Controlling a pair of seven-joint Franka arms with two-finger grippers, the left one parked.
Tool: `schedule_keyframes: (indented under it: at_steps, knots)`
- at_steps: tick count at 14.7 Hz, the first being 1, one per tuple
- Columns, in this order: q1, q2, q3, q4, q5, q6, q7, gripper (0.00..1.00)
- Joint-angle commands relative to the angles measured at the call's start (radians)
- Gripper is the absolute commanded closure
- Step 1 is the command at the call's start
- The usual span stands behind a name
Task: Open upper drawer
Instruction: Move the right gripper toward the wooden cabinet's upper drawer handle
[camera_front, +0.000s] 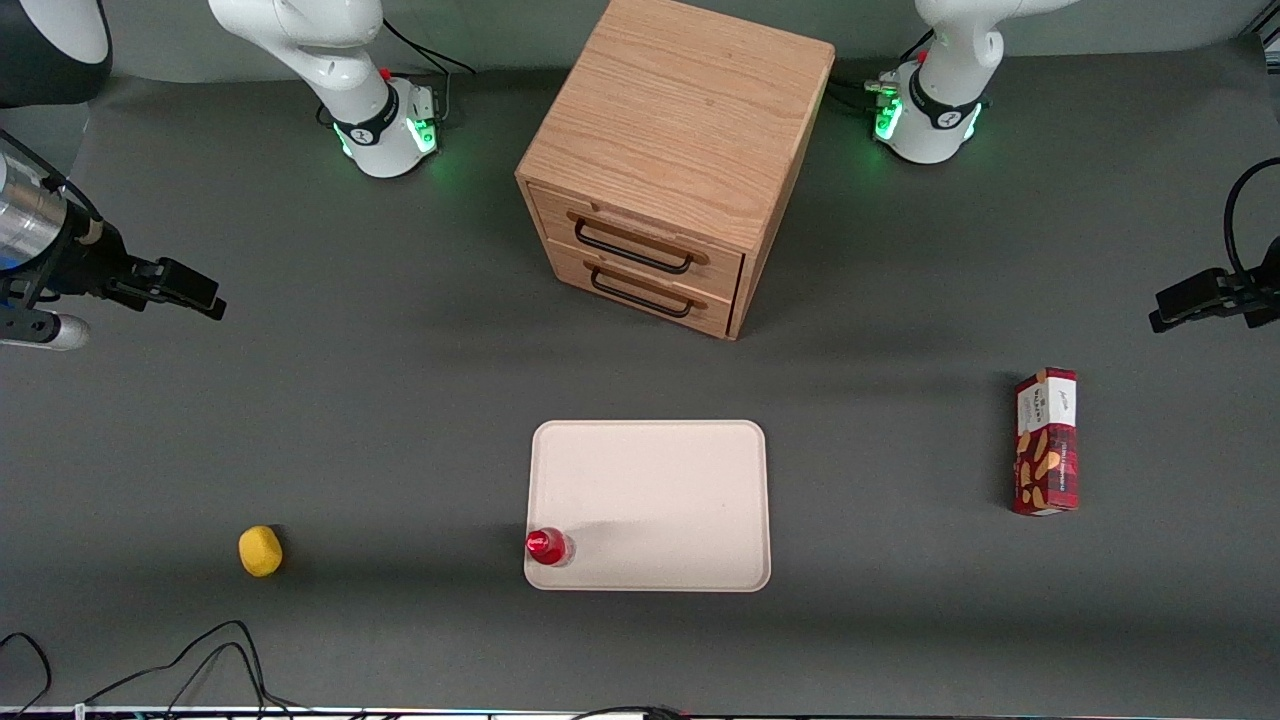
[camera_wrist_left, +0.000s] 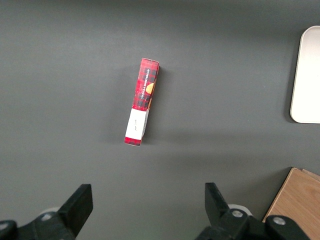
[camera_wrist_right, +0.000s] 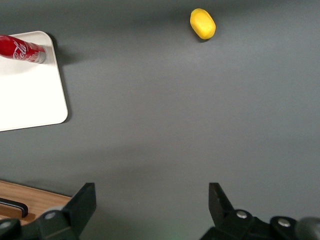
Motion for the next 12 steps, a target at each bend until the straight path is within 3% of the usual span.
schedule_keyframes:
  at_steps: [1,8,12]
  knots:
    - [0.007,-0.018,0.002,-0.018,-0.021,0.004,0.024,0.0]
    - [0.024,-0.003,0.024,-0.001,-0.007,0.005,0.017,0.0]
    - [0.162,0.026,0.028,0.017,0.043,0.015,0.017,0.0]
